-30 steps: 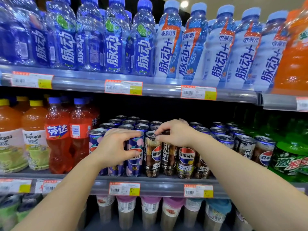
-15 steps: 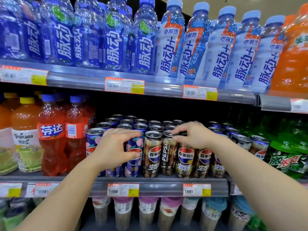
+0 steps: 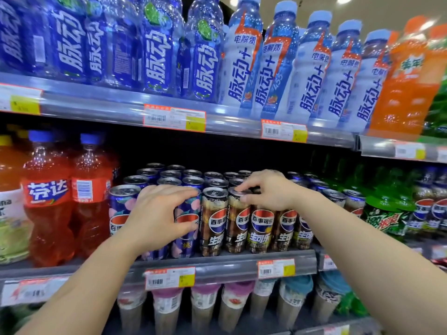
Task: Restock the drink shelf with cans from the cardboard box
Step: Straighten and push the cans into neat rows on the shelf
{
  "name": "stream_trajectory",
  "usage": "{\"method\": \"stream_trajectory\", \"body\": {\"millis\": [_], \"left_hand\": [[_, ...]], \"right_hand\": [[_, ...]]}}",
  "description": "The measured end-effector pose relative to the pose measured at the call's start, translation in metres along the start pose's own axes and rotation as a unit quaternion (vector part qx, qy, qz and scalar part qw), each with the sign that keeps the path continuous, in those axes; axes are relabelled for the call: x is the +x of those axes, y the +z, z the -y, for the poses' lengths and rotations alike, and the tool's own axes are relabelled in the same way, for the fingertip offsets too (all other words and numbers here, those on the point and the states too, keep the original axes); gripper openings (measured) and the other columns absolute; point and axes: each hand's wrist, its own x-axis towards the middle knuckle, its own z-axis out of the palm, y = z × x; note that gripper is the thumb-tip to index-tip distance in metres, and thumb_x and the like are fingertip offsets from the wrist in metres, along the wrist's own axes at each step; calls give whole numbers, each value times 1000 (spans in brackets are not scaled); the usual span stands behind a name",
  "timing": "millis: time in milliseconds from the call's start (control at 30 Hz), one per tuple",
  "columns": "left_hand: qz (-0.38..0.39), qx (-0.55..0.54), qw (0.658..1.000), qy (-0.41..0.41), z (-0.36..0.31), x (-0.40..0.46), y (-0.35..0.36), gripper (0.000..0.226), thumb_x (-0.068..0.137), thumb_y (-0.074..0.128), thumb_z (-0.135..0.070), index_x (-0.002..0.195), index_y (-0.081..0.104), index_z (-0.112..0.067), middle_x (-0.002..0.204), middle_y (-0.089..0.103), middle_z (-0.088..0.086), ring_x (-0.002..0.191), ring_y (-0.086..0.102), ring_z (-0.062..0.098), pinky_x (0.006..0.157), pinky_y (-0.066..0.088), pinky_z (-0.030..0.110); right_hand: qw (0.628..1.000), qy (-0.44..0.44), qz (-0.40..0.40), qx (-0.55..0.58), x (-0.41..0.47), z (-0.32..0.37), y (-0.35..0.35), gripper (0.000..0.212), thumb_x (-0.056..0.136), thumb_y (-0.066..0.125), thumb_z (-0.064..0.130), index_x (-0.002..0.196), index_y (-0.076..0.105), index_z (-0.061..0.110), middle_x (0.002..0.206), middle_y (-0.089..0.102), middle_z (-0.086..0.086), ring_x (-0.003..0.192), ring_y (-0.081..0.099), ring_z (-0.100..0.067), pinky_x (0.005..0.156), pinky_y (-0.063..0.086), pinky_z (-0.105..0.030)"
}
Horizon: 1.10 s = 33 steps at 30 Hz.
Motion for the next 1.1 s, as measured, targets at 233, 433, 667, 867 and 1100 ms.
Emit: {"method": "stream_trajectory", "body": {"millis": [233, 433, 667, 867, 1100], "left_hand": [[9, 3, 1000, -7, -3, -2, -2, 74, 65, 56, -65, 135, 48, -41, 137, 51, -19, 131, 41, 10, 110, 23, 37], [17, -1, 1000, -21, -5, 2, -7, 82, 60, 46, -75, 135, 48, -41, 139, 50, -18, 132, 41, 8, 112, 28, 38], [-29, 44, 998, -33, -45, 17, 10, 84, 59, 42, -77, 133, 52, -38, 145, 43, -16, 142, 25, 12, 119, 4, 45], [3, 44, 999, -16, -92, 44, 37, 83, 59, 38, -75, 135, 46, -42, 146, 42, -18, 141, 26, 7, 120, 0, 44], [3, 25, 999, -24, -103, 44, 50, 79, 62, 40, -73, 133, 49, -41, 138, 48, -24, 131, 32, -7, 117, -7, 32]], "right_hand": [[1000, 1, -20, -20, 0, 5, 2, 33, 81, 63, 60, 107, 66, 39, 113, 63, 10, 113, 52, -16, 110, 30, -45], [995, 44, 68, 65, -12, -36, -27, 35, 90, 60, 46, 123, 64, 32, 115, 64, 11, 111, 60, -18, 101, 45, -33], [997, 3, 74, 26, -14, -59, -20, 42, 83, 65, 56, 120, 66, 37, 120, 65, 10, 112, 58, -13, 102, 45, -33], [990, -61, 124, 15, -9, -71, -21, 47, 92, 56, 49, 136, 54, 33, 138, 52, 4, 124, 49, -15, 108, 37, -33], [991, -72, 92, 60, -16, -89, -29, 48, 93, 55, 49, 139, 48, 36, 136, 48, 6, 122, 46, -10, 103, 35, -25]]}}
